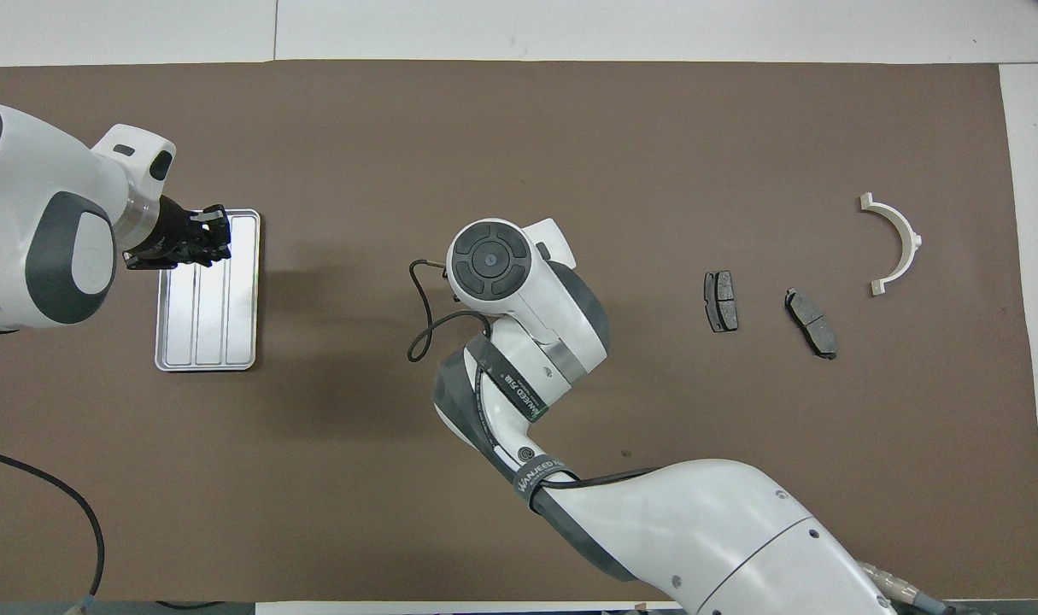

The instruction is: Place bearing gear from tray to pile

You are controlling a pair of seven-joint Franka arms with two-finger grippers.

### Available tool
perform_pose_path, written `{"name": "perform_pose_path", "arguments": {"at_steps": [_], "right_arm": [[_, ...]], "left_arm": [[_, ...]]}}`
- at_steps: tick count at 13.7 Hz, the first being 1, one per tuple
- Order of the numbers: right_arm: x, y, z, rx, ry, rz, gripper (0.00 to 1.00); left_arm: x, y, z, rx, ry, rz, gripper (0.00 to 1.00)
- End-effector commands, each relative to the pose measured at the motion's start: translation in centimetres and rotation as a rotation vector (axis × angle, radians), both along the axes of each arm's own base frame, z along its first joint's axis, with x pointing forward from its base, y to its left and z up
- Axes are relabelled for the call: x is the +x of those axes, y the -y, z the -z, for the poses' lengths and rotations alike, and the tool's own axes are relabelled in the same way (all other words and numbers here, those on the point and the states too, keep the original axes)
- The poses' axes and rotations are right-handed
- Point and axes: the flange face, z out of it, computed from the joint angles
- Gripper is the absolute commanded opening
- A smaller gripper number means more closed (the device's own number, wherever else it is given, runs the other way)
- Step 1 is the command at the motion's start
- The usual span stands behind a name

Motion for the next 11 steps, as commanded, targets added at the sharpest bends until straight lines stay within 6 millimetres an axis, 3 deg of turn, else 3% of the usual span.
{"name": "perform_pose_path", "arguments": {"at_steps": [1, 6, 9, 11], "right_arm": [[0.1, 0.4, 1.0, 0.03, 0.011, -0.023, 1.0], [0.1, 0.1, 2.0, 0.037, 0.02, -0.028, 0.95], [0.0, 0.0, 2.2, 0.037, 0.02, -0.029, 0.79], [0.1, -0.1, 2.1, 0.04, 0.024, -0.029, 0.71]], "left_arm": [[-0.9, 1.7, -1.6, -0.02, -0.014, -0.044, 0.0], [0.5, 3.8, -5.4, -0.088, 0.01, -0.095, 0.0], [0.0, 3.0, -6.1, -0.084, -0.029, -0.14, 0.0], [0.1, 2.5, -7.7, -0.091, -0.046, -0.21, 0.0]]}}
